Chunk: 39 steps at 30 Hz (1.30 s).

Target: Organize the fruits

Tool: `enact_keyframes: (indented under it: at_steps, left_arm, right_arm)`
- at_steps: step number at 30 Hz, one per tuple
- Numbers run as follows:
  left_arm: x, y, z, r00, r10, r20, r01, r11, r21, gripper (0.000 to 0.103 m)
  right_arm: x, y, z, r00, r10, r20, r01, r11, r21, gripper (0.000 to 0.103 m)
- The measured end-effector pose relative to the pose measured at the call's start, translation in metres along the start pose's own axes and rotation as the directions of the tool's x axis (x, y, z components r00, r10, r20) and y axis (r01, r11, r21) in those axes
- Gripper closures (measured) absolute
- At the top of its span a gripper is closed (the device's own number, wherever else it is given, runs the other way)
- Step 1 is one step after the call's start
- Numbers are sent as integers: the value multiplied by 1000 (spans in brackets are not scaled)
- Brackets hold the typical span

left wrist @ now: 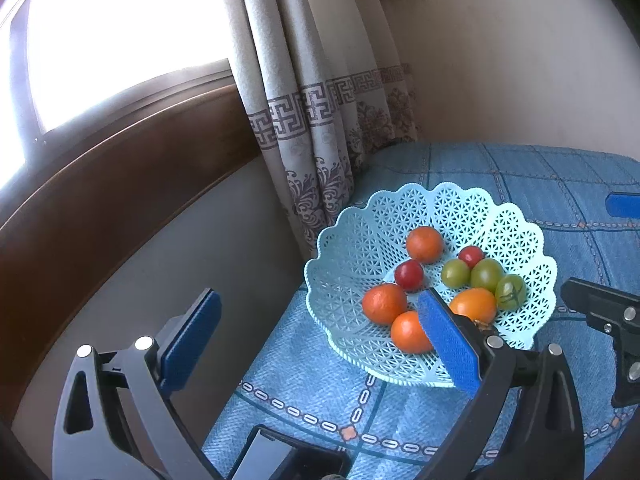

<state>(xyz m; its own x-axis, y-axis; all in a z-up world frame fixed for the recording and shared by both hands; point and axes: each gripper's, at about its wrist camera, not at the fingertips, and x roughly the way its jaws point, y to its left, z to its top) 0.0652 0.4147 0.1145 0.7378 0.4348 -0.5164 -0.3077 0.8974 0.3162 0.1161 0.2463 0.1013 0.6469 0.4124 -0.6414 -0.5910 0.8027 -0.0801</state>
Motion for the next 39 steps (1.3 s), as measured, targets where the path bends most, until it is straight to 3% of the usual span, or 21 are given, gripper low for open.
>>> enact_keyframes:
  at_steps: [12, 39]
  left_arm:
    - [4, 2, 0, 1000, 29, -2, -29, 1000, 9, 3]
    - [3, -10, -4, 1000, 1, -5, -1, 996, 88, 3]
  right_arm:
    - [3, 11, -2, 996, -88, -1, 88, 994, -72, 5]
    - [10, 18, -7, 993, -115, -19, 112, 987, -114, 5]
